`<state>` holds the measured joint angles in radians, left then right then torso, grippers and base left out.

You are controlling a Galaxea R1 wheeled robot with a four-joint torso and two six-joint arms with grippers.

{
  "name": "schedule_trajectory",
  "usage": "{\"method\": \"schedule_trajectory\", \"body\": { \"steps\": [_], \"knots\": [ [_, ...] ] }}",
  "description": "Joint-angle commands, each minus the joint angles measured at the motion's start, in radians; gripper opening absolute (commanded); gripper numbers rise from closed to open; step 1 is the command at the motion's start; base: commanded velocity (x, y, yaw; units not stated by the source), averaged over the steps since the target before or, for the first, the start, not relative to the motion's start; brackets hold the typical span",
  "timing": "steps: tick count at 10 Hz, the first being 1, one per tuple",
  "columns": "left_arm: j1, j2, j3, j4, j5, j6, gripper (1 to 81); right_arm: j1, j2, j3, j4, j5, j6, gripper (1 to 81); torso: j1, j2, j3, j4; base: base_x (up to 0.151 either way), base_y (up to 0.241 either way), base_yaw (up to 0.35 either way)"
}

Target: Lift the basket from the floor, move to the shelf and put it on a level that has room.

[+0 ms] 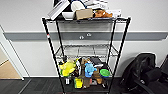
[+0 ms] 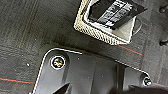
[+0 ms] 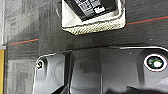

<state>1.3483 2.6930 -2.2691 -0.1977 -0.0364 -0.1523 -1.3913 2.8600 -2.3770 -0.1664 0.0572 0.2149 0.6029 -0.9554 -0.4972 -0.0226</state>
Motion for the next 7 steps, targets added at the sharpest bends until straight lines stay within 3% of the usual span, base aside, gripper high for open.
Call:
{"method": "schedule_trajectory", "body": {
  "steps": [1, 3, 4, 7],
  "knots": [
    [-0.073, -0.025, 0.011, 0.040, 0.062, 0.010, 81.1, 0.093, -0.140, 0.176, -0.001, -0.034, 0.003, 81.1, 0.063, -0.097, -0.091, 0.000, 0.000, 0.000, 0.000],
    [-0.105, -0.036, 0.005, 0.030, 0.069, 0.004, 81.1, 0.126, -0.181, 0.203, 0.002, -0.036, 0.004, 81.1, 0.105, -0.164, -0.135, 0.000, 0.000, 0.000, 0.000],
    [-0.125, -0.039, 0.002, 0.029, 0.070, 0.004, 81.1, 0.146, -0.196, 0.214, 0.004, -0.043, 0.007, 81.1, 0.127, -0.198, -0.092, 0.000, 0.000, 0.000, 0.000],
    [-0.201, -0.056, -0.009, 0.024, 0.138, -0.004, 81.1, 0.209, -0.218, 0.210, 0.031, -0.092, 0.014, 81.1, 0.176, -0.273, -0.119, 0.000, 0.000, 0.000, 0.000]
  ]
}}
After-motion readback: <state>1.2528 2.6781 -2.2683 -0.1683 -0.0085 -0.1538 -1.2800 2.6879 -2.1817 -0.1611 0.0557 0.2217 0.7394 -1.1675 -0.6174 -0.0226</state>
